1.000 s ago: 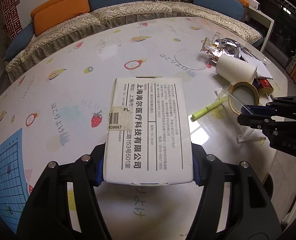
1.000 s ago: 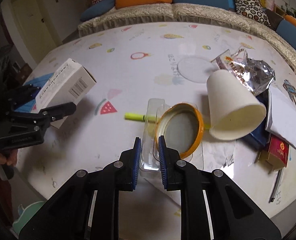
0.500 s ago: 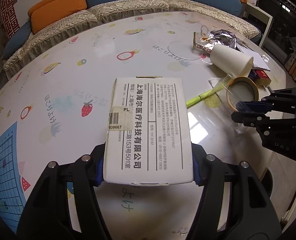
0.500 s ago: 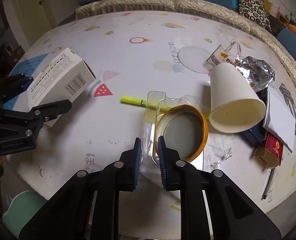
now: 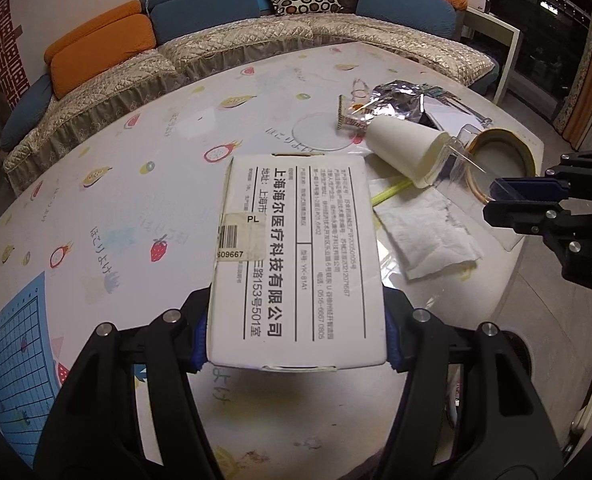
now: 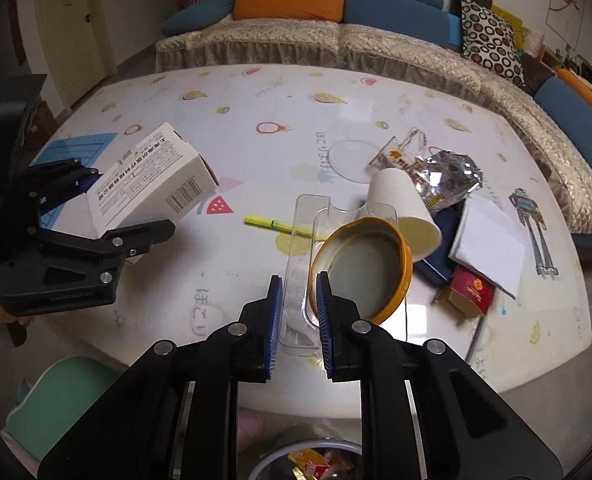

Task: Collect trash
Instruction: 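Lift the box and clear lid and carry them toward the bin, then open both tools over the bin to drop the box and lid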

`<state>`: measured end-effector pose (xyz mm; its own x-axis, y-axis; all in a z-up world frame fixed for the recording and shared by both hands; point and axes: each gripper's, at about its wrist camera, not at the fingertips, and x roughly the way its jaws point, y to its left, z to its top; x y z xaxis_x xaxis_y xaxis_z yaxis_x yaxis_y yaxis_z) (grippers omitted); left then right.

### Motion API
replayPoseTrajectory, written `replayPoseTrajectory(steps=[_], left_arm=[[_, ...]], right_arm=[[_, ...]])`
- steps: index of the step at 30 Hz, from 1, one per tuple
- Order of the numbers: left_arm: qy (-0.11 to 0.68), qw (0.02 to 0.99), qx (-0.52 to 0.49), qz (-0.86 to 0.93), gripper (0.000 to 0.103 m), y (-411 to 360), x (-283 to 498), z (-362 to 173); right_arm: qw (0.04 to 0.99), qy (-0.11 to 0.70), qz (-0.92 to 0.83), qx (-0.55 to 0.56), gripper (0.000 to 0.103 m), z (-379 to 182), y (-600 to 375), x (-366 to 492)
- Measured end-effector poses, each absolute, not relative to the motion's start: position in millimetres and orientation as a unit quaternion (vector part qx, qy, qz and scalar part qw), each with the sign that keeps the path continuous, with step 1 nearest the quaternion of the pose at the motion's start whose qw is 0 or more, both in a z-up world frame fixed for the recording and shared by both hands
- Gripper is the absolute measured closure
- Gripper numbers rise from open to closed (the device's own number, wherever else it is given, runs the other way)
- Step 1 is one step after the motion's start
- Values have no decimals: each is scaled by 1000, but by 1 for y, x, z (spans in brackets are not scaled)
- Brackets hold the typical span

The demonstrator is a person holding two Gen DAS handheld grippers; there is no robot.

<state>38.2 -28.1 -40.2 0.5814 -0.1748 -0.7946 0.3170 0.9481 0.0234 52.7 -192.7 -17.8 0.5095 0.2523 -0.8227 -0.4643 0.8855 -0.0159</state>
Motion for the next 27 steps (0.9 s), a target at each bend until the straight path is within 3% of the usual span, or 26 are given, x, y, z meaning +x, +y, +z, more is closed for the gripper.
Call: replayPoseTrajectory(steps=[12, 27], left_arm=[[404, 872, 140, -239, 43, -141, -26, -17], [458, 795, 203, -342, 43, -241, -104, -96]], right_arm=[[883, 448, 127, -53, 85, -13, -310, -40], [851, 517, 96, 7, 85, -96, -370, -116]])
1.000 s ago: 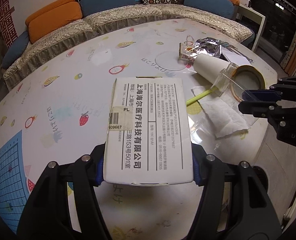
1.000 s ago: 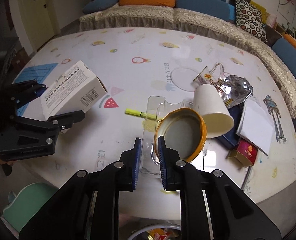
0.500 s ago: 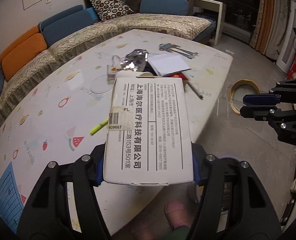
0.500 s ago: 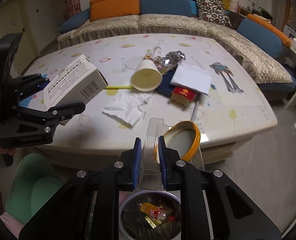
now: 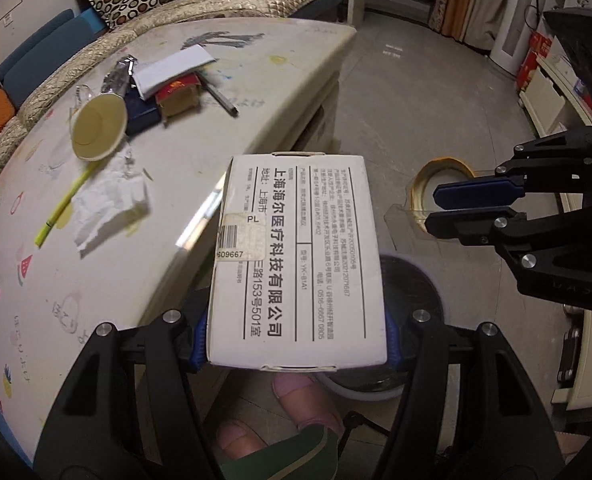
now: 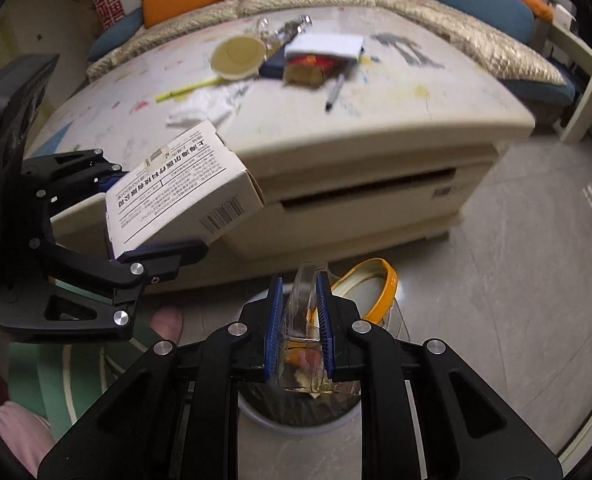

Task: Collect trash
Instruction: 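Open both tools over the bin to drop the box and lid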

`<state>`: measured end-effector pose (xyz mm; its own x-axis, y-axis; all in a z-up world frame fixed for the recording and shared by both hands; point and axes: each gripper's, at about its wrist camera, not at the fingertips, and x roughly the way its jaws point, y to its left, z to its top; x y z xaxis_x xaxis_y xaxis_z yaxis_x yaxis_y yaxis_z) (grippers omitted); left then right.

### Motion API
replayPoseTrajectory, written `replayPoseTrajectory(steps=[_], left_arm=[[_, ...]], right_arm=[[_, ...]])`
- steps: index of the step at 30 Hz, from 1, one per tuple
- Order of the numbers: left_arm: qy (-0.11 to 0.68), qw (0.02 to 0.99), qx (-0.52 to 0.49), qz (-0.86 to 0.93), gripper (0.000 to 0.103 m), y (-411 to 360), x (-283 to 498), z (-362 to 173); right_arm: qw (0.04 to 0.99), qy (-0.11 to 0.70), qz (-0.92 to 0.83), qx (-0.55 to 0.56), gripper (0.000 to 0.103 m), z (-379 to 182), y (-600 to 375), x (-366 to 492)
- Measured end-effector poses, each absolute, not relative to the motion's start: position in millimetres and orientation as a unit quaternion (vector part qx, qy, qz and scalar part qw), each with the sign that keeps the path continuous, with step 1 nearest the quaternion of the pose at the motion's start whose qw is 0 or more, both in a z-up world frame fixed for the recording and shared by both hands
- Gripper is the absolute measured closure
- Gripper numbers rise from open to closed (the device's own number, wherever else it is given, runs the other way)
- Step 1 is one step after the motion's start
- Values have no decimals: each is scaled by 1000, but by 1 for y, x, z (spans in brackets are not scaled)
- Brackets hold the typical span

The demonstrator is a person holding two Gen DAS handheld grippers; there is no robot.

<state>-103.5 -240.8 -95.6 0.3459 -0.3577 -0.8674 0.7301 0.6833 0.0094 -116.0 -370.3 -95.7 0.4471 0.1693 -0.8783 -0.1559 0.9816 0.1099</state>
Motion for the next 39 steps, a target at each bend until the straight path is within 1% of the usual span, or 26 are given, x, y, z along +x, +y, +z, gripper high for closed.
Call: replayPoseTrajectory(steps=[8, 16, 32, 35, 36, 37, 39], left_arm=[[488, 757, 238, -364, 43, -264, -124, -139], [506, 734, 257, -374, 43, -281, -127, -172], [571, 668, 301, -369, 42, -320, -140, -261], [579, 659, 308, -369, 40, -321, -142, -270], [578, 659, 312, -367, 36, -321, -142, -271], [576, 660, 312, -367, 31, -322, -141, -271], [576, 660, 314, -367, 28, -322, -141, -273]], right_arm=[[822, 560, 93, 50, 85, -162, -376, -138], [804, 583, 70, 93, 85, -204, -394, -146], [761, 619, 32, 192, 85, -293, -425, -158], [757, 622, 29, 197, 82, -302, -429, -158], [755, 623, 24, 203, 81, -304, -432, -158], [753, 624, 20, 209, 78, -306, -435, -158], [750, 623, 9, 223, 78, -311, -441, -159]])
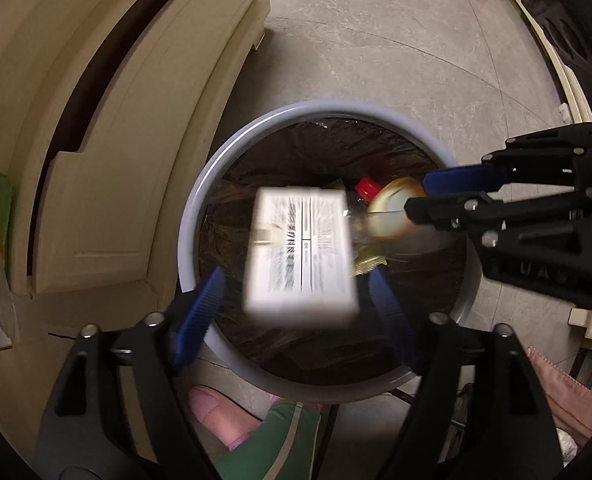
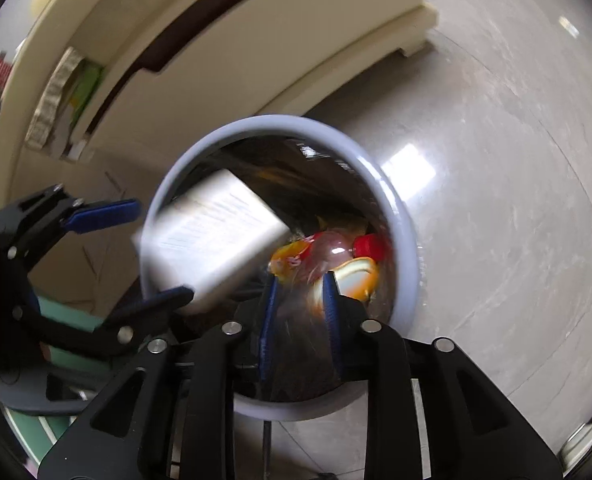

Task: Collect trash
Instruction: 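Open both tools over the bin to drop the box and lid, then move both tools back over the table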

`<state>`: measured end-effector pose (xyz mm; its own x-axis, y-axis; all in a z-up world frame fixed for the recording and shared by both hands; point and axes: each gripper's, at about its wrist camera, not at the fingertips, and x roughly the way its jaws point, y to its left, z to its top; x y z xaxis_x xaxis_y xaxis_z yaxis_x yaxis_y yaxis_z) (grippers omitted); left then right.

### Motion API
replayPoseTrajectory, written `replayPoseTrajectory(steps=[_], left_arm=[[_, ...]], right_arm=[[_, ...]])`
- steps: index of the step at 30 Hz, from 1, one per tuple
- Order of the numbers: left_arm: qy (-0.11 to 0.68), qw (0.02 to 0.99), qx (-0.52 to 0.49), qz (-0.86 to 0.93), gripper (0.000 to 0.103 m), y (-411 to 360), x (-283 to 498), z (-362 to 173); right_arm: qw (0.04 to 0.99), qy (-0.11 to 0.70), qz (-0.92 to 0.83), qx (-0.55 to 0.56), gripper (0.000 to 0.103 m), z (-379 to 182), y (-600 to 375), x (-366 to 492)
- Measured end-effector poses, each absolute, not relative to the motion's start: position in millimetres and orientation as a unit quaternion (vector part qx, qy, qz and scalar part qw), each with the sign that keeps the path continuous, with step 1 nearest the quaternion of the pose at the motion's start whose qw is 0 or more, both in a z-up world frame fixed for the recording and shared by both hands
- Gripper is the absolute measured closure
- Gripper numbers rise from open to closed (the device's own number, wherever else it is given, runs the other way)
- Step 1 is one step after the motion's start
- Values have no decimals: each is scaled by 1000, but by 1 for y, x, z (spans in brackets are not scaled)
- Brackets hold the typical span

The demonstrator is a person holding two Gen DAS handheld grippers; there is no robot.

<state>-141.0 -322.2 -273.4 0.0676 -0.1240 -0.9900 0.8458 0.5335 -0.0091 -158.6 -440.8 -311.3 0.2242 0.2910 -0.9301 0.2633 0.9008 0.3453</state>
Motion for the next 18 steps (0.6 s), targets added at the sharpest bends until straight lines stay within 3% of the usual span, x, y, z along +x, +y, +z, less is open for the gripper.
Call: replayPoseTrajectory(steps=[8, 18], left_arm=[[577, 663, 310, -363, 21, -318, -133, -273], [539, 697, 269, -389, 21, -309, -125, -208]], right_arm=[[748, 619, -2, 239, 75, -311, -452, -160], [785, 579, -2, 221, 55, -257, -457, -150]])
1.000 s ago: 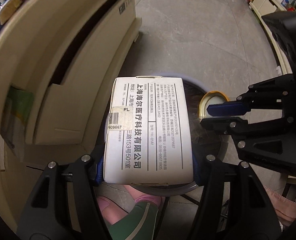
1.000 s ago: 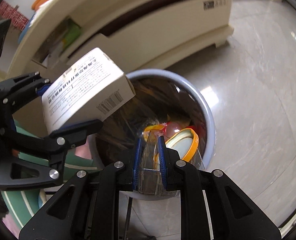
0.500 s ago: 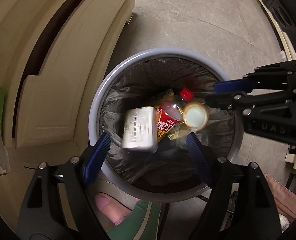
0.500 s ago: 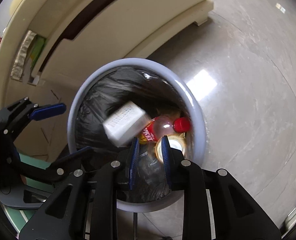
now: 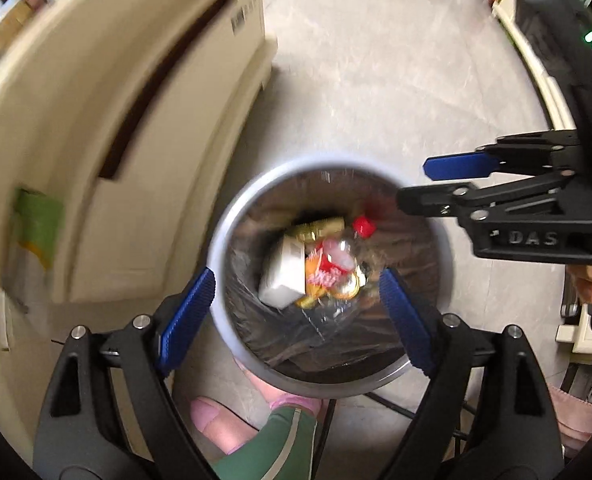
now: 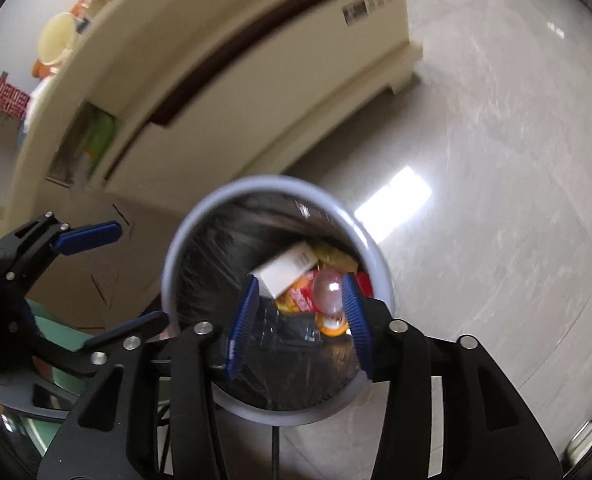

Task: Collect trash
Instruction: 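Move both tools back over the table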

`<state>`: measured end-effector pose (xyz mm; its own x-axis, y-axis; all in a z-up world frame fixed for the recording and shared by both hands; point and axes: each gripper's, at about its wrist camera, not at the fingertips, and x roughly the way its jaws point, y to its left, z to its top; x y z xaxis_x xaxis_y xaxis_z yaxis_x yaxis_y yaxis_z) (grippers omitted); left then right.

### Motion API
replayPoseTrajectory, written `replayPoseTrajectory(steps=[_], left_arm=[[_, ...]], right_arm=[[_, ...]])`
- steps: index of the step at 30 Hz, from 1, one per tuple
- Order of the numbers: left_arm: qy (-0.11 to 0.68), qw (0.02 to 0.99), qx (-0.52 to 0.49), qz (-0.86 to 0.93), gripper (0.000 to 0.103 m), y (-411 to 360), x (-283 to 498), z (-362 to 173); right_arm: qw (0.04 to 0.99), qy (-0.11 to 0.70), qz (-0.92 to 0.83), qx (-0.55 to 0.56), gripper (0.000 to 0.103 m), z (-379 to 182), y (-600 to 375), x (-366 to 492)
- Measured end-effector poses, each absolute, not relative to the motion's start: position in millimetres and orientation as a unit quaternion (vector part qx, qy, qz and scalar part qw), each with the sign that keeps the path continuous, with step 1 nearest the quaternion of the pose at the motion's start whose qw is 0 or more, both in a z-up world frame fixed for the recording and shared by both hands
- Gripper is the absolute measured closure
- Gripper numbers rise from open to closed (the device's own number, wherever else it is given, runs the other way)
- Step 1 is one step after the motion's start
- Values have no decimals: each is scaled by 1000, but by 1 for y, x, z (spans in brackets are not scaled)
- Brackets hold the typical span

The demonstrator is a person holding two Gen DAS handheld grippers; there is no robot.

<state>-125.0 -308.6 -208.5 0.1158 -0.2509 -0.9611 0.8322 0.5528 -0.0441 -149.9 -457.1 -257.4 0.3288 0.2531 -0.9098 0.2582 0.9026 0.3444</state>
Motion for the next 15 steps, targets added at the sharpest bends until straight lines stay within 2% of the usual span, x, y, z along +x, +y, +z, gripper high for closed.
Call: replayPoseTrajectory(steps=[5, 8, 10, 14, 15], left_arm=[[492, 746, 230, -387, 17, -279, -104, -139], [461, 779, 206, -372, 13, -246, -84, -95], [442, 800, 202, -351, 8, -223, -70, -74], [429, 836, 187, -287, 7, -166, -24, -50], [430, 841, 185, -272, 7, -153, -12, -49]], right_arm=[[820, 537, 10, 199, 48, -202, -453, -133], [843, 508, 29, 176, 39, -164, -438, -115], [857, 488, 49, 159, 34, -139, -422, -99], [877, 455, 96, 122, 32, -96, -382, -58], [882, 446, 107, 110, 27, -86, -370, -48]])
